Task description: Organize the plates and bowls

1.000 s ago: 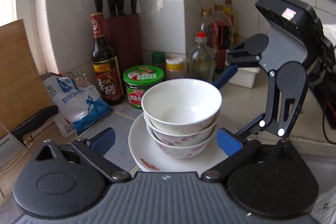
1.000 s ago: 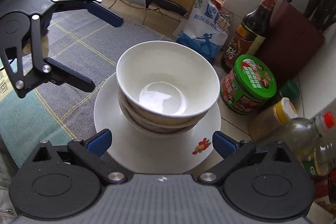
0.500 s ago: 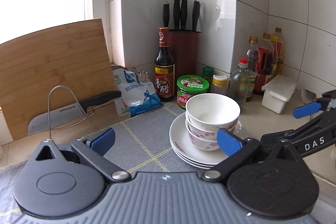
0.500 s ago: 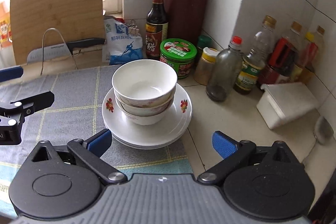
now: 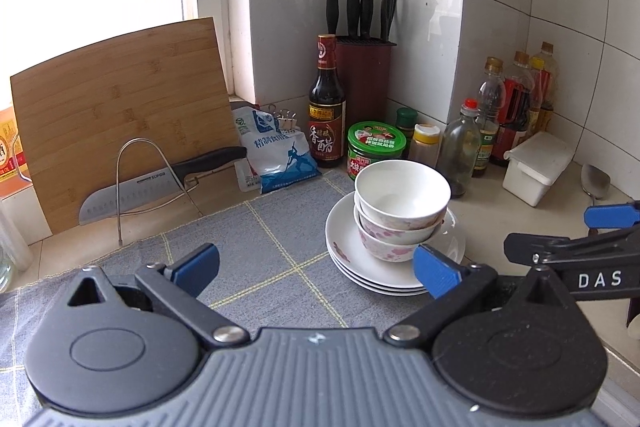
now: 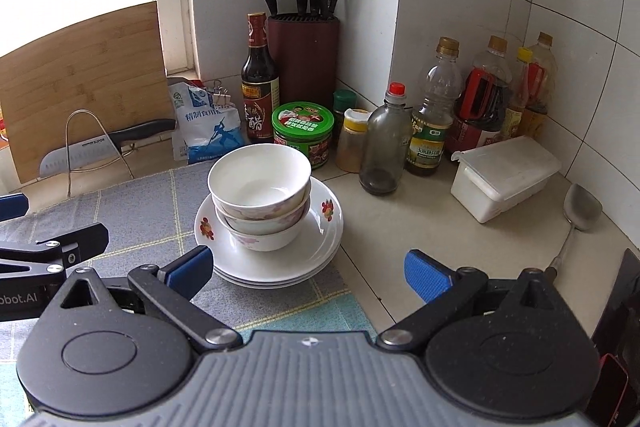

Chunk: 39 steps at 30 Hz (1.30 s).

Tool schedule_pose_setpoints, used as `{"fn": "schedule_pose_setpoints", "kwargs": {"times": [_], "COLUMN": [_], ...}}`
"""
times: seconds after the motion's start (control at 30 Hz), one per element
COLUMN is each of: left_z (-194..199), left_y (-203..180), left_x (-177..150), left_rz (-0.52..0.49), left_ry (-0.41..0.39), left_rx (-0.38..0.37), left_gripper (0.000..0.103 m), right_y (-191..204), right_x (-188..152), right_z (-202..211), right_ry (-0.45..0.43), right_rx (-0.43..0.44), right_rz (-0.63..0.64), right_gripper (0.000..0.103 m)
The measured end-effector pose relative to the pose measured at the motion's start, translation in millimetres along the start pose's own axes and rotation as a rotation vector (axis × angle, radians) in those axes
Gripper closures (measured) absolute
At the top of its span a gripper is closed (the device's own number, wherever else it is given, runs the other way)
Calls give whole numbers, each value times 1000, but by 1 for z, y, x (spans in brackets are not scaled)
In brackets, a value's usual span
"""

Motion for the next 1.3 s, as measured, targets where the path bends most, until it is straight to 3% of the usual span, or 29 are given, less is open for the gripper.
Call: {"fn": "schedule_pose_setpoints", "kwargs": {"times": [1.3], "left_z": [0], "left_y": [5], "left_x": [3], "left_rz": [10], "left_ry": [12], "left_rx": [44], "left_gripper": [1], "right_y": [9], "right_x": [5], "right_z": [5], "right_ry": [-19], "right_rx": [0], "right_rz": [18], "right_gripper": [0]}}
Point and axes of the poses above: each gripper's, at about its wrist camera, not at the fingertips, and z roughly against the way its jaws point, y to its left, x to its top, the point moved 3 cm from there along -z, roughly the way its jaws point, and after that the axes turned 3 degrees about -y, right-handed, at the moved point
